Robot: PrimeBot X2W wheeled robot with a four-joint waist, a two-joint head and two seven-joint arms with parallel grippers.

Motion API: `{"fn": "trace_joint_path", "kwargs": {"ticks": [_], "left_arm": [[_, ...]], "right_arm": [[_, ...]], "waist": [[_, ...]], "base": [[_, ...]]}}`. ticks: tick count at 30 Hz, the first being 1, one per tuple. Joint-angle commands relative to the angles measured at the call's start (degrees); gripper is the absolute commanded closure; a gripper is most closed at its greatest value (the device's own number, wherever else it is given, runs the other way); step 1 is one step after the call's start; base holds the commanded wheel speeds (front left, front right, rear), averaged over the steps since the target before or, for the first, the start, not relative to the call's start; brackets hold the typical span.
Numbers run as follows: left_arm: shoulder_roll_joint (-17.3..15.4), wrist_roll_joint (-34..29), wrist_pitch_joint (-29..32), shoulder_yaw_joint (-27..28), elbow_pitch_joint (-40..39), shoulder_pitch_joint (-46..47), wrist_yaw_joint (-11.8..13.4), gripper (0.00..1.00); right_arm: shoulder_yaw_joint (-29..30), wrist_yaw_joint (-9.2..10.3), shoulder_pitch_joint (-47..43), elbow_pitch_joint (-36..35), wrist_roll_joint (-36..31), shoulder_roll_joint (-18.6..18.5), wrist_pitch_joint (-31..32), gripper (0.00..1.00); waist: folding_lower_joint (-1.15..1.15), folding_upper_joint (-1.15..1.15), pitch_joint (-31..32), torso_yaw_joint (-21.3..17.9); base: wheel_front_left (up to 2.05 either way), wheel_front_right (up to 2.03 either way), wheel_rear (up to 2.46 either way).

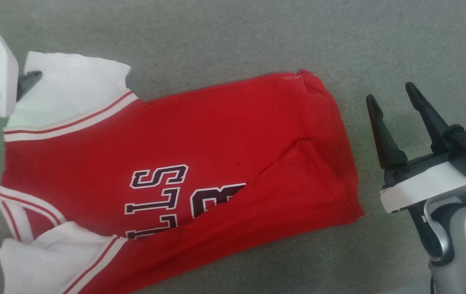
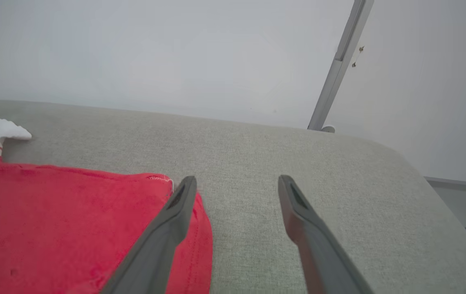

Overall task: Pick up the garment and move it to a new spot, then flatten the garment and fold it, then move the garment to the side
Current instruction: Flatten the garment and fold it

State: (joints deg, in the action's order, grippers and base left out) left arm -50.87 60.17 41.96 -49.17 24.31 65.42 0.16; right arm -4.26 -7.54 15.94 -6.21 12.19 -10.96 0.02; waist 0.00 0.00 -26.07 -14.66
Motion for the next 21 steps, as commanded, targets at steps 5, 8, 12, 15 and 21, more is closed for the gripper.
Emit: {"fn": "trace_joint_path", "kwargs": {"ticks": [5, 8, 12, 15, 21], "left_arm": [[1.84, -2.02, 0.51, -0.87, 5.54, 3.86, -2.13, 0.0], [2.72, -3.0, -0.05, -1.42, 8.66, 5.48, -2.95, 0.0], [5.26, -2.38, 1.08, -2.21, 13.12, 5.96, -3.87, 0.0], [7.06, -1.32, 3.5, -3.13, 16.22, 5.13, -4.11, 0.65], [9.21, -1.02, 3.7, -3.82, 19.11, 5.13, -5.25, 1.0]], "right_arm": [[-0.93, 0.11, 1.42, 1.0, 0.05, 0.37, -0.6, 0.0], [-1.91, 0.11, 2.28, 1.35, 0.41, -0.08, -0.06, 0.0], [-3.22, 0.11, 3.14, 1.91, 1.34, -0.72, 1.06, 0.0], [-4.44, 0.11, 4.01, 2.35, 2.25, -1.07, 2.71, 0.0], [-7.86, 0.11, 8.85, 5.28, 5.86, -2.39, 10.04, 0.0]], "waist": [[0.0, 0.0, -2.21, -1.29], [0.0, 0.0, -3.04, -1.6], [0.0, 0.0, -3.73, -1.87], [0.0, 0.0, -3.98, -2.01], [0.0, 0.0, -4.2, -1.35]], "base": [[0.0, 0.0, 0.0], [0.0, 0.0, 0.0], [0.0, 0.0, 0.0], [0.0, 0.0, 0.0], [0.0, 0.0, 0.0]]}}
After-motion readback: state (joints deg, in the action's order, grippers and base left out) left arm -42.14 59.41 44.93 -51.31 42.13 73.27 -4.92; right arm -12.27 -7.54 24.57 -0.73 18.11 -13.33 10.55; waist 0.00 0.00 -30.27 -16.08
